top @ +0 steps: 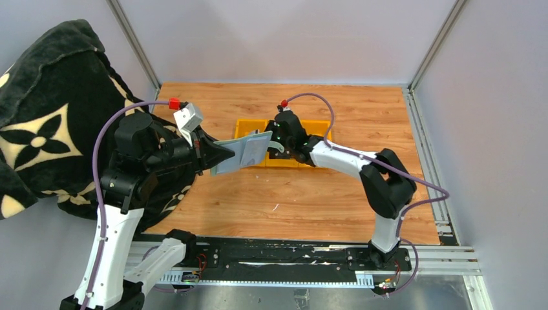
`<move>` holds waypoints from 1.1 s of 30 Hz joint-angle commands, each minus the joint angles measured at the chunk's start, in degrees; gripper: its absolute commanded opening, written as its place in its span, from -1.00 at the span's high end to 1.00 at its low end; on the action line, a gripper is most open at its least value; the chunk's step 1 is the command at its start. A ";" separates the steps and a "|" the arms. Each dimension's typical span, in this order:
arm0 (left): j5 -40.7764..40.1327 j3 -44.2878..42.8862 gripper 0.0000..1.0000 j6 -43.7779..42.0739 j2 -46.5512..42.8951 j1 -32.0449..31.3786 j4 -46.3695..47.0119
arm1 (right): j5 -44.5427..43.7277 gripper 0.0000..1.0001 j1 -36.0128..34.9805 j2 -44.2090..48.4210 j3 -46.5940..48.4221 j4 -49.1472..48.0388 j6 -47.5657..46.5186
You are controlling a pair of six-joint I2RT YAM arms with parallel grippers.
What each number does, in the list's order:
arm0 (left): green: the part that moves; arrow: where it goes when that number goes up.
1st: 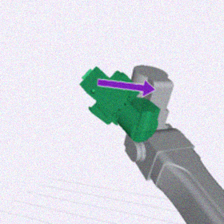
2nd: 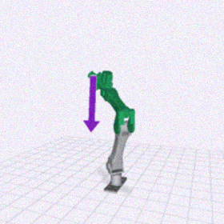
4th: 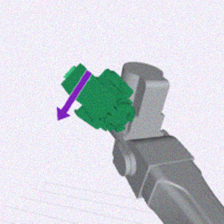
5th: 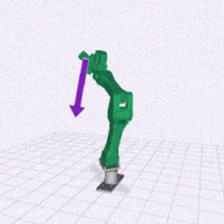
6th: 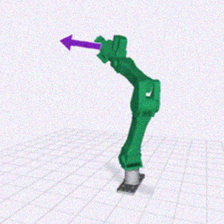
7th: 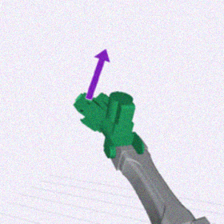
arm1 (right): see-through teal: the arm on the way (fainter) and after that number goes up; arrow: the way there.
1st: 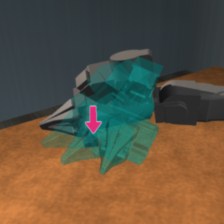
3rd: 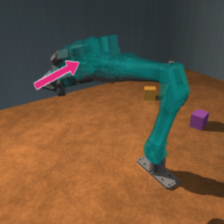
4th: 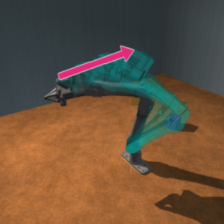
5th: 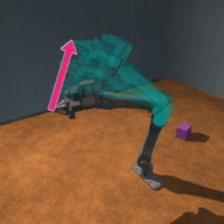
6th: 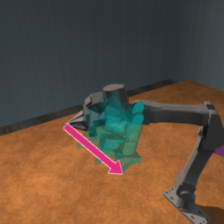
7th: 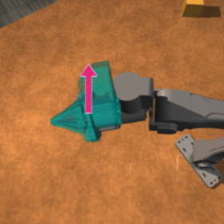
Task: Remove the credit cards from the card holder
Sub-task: Place the credit card in the storage box.
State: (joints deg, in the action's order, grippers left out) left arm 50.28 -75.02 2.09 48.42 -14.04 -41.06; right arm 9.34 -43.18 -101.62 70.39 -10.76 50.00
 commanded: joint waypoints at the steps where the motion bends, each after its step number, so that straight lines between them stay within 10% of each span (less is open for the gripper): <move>1: 0.42 -1.16 1.00 -0.17 -1.26 0.24 1.05 | -10.20 1.00 -1.89 -5.92 5.59 3.84 3.57; 17: 1.59 -0.39 1.00 0.31 -2.58 0.24 1.32 | -13.31 0.95 -4.28 -20.91 19.41 7.12 5.28; 24: 2.21 -0.15 1.00 0.04 -2.94 0.25 1.23 | -12.95 0.28 -4.22 -19.54 18.87 7.71 3.40; 33: 3.16 0.64 1.00 3.18 -3.21 0.24 4.19 | -10.46 -0.04 -3.55 -4.99 11.50 3.82 -0.49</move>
State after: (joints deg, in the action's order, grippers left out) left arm 52.21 -74.98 3.29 45.52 -14.04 -40.23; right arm -1.52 -46.96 -116.49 85.71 -4.49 52.36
